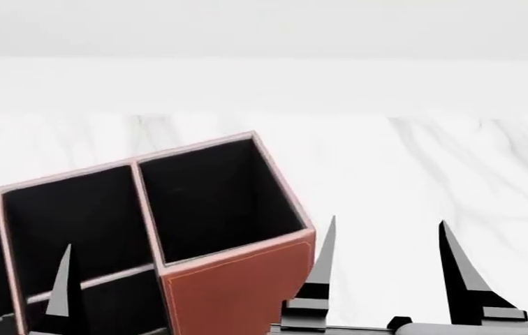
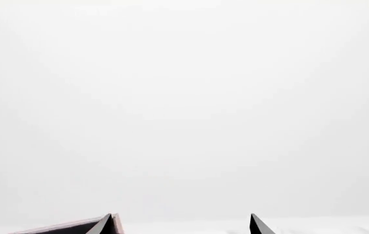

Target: Pick up the book and place it in the front compartment of the caddy.

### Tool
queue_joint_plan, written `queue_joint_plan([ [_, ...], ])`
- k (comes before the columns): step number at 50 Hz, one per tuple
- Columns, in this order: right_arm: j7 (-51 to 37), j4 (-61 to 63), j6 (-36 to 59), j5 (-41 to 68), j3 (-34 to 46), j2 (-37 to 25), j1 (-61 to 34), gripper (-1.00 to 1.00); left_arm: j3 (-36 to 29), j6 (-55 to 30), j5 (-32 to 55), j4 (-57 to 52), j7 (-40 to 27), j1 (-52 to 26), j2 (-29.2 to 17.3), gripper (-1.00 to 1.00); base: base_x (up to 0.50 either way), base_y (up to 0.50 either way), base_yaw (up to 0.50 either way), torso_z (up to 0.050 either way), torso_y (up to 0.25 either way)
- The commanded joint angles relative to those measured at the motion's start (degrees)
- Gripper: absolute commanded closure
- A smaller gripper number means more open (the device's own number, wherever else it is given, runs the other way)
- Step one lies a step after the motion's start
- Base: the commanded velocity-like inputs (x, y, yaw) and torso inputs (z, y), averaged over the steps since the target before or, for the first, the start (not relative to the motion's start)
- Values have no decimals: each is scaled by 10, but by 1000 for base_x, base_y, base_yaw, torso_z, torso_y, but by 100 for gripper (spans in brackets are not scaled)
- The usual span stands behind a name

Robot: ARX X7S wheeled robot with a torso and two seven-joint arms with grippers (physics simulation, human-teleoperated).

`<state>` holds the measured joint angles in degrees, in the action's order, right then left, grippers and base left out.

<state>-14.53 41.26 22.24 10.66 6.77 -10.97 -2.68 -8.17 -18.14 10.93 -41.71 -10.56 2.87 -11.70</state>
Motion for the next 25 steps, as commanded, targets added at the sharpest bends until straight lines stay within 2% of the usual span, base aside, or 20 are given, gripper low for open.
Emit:
queue_joint_plan([
  [1, -5, -2, -12, 24, -5, 2, 2, -100, -1, 2, 7, 2, -4, 0, -3, -100, 0, 0, 0, 0, 0],
  [4, -7, -2, -14, 22, -2, -4, 4, -100, -2, 3, 8, 2, -4, 0, -4, -100, 0, 0, 0, 0, 4],
  [5, -21, 0, 4, -28, 22, -18, -2, -100, -2, 2, 9, 1, -5, 0, -5, -100, 0, 62, 0, 0, 0],
  [6, -21, -2, -6, -23, 20, -15, -1, -100, -2, 3, 10, 0, -5, 0, -5, -100, 0, 156, 0, 0, 0],
  [19, -18, 0, -16, 9, 13, -18, 4, -100, -4, 10, 17, 2, -10, 1, -10, -100, 0, 497, 0, 0, 0],
  [23, -20, 4, -17, 20, 9, -18, 5, -100, 0, 27, 30, 0, -4, 5, -13, -100, 0, 0, 0, 4, 0],
  [25, -21, 5, -17, 22, 11, -20, 5, -100, 0, 12, 28, -1, -12, 1, -14, -100, 0, 0, 0, 49, 0],
])
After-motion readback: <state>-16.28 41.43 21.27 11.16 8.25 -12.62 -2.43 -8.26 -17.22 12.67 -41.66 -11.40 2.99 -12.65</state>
